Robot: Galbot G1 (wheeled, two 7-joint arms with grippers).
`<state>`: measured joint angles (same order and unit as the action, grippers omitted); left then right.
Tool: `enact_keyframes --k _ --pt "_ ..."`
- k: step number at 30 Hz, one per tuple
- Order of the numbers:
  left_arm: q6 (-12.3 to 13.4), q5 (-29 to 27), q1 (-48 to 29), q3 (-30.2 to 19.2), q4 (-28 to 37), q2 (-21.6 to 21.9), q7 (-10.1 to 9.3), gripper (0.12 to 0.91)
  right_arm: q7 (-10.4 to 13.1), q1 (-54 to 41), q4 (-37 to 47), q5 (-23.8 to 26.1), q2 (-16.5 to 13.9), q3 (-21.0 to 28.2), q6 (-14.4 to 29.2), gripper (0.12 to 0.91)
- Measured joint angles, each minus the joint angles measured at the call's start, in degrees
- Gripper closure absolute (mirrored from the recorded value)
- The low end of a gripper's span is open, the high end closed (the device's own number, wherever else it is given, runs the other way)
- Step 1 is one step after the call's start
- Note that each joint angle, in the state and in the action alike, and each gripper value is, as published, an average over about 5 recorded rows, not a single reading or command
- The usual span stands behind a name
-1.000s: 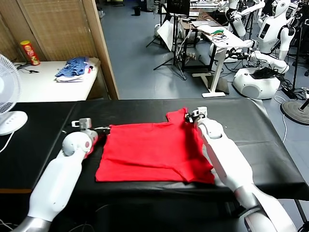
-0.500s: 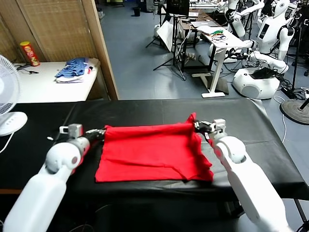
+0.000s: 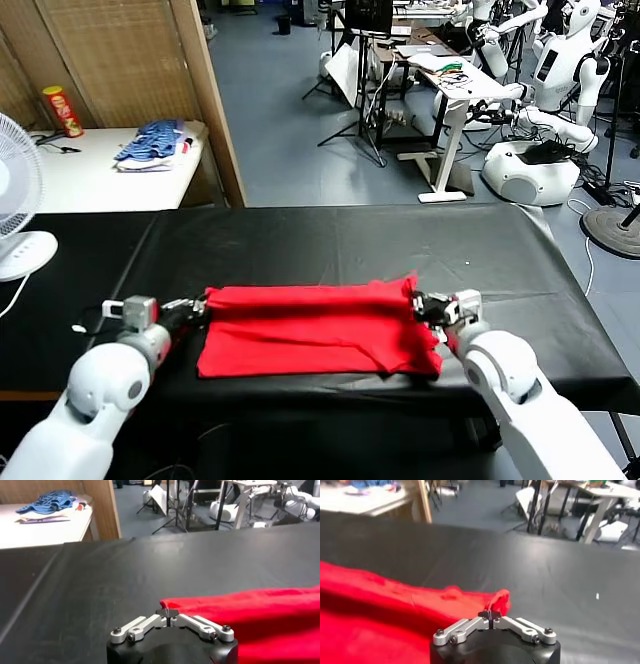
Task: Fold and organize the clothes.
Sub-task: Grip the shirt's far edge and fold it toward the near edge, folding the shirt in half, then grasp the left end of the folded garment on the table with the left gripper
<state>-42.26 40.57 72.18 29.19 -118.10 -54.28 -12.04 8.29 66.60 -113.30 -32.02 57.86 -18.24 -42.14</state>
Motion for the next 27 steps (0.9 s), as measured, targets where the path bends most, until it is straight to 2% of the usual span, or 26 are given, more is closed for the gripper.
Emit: enact_keyframes --k 4,8,12,16,18,20,22,27 --pt "0.0 -1.1 2.7 0.2 -1.2 -0.6 -0.01 0.904 -0.3 2.0 -1.4 -0.1 -0.2 -0.8 -0.1 0.892" --pt "0.0 -2.2 4.5 0.2 -2.3 -1.2 -0.05 0.873 -1.4 3.7 -3.1 -0.8 -1.0 -2.3 -0.1 0.750" --pt "0.0 -2.7 5.5 0.6 -3.3 -1.4 -0.12 0.695 -1.8 4.8 -5.0 -2.3 -1.8 -4.8 0.3 0.535" --pt "0.0 -2.3 5.5 1.2 -4.1 -1.3 -0.12 0.460 -1.0 4.3 -5.1 -2.7 -1.4 -6.9 3.2 0.315" --pt "0.0 -1.7 5.2 1.3 -3.9 -1.4 -0.11 0.364 -0.3 3.3 -4.3 -1.7 -0.6 -7.2 5.4 0.255" --pt "0.0 -1.0 4.6 1.1 -3.4 -1.7 -0.10 0.281 0.0 2.0 -2.9 -0.2 0.3 -6.8 7.1 0.236" --pt "0.0 0.0 3.5 0.7 -2.5 -2.1 -0.16 0.245 0.0 0.5 -1.1 1.4 1.5 -6.1 7.9 0.229" --pt "0.1 2.6 -0.6 -1.0 0.8 -3.8 -0.37 0.233 -0.4 -3.4 4.5 3.4 4.5 -3.5 8.4 0.227"
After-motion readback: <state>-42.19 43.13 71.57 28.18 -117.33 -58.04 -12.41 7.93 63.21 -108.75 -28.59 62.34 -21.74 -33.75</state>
